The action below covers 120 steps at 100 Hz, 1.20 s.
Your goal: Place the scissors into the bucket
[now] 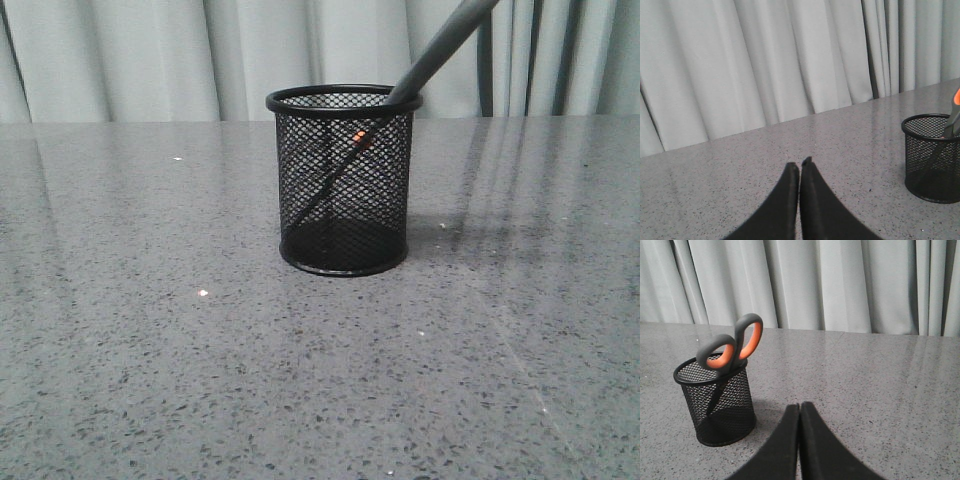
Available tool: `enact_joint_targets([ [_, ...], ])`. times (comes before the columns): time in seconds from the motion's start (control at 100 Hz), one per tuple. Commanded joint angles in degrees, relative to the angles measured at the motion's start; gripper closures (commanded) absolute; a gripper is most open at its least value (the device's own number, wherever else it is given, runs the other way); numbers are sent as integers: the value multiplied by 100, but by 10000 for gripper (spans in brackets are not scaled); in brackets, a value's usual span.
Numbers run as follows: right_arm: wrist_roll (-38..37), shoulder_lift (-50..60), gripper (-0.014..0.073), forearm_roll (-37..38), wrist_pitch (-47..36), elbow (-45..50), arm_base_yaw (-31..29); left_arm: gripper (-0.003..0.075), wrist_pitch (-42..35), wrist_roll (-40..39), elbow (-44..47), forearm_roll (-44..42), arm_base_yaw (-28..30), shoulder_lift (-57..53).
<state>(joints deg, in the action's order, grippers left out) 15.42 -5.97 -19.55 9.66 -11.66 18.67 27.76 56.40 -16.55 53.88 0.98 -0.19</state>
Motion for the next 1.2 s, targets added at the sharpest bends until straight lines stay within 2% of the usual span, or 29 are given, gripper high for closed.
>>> enact_joint_targets([
  [0.0, 12, -50, 638, -38, -406, -149, -15, 740, -289, -46, -139, 151, 6, 10],
  [0.04, 12, -50, 638, -38, -406, -149, -15, 740, -369, -70, -139, 17, 6, 10],
  [0.09, 12, -50, 638, -38, -406, -149, -15, 740, -548, -502, -110, -382, 38, 10],
  [0.23, 12, -50, 638, -38, -406, -149, -15, 740, -1073, -3338, 151, -2852, 258, -15],
  [0.32, 12, -50, 638, -38, -406, -149, -15, 740, -1377, -4725, 479, -4176, 347, -158],
  [0.43, 12, -50, 638, -38, -394, -149, -15, 740, -1909, -5896, 879, -5258, 345, -158],
  [0.5, 12, -50, 638, -38, -394, -149, -15, 740, -2254, -6011, 1137, -5388, 334, -158],
  [0.76, 12, -50, 638, -38, -394, -149, -15, 740, -2740, -6174, 1892, -5388, 156, -158],
  [0.93, 12, -50, 638, -38, -394, -149, -15, 740, -2594, -6174, 1892, -5493, -50, -158],
  [1.04, 12, -50, 638, -38, -394, -149, -15, 740, -2493, -6174, 1892, -5032, -50, -158],
  [1.19, 12, -50, 638, -38, -394, -149, -15, 740, -2514, -6174, 1881, -5022, -50, -158],
])
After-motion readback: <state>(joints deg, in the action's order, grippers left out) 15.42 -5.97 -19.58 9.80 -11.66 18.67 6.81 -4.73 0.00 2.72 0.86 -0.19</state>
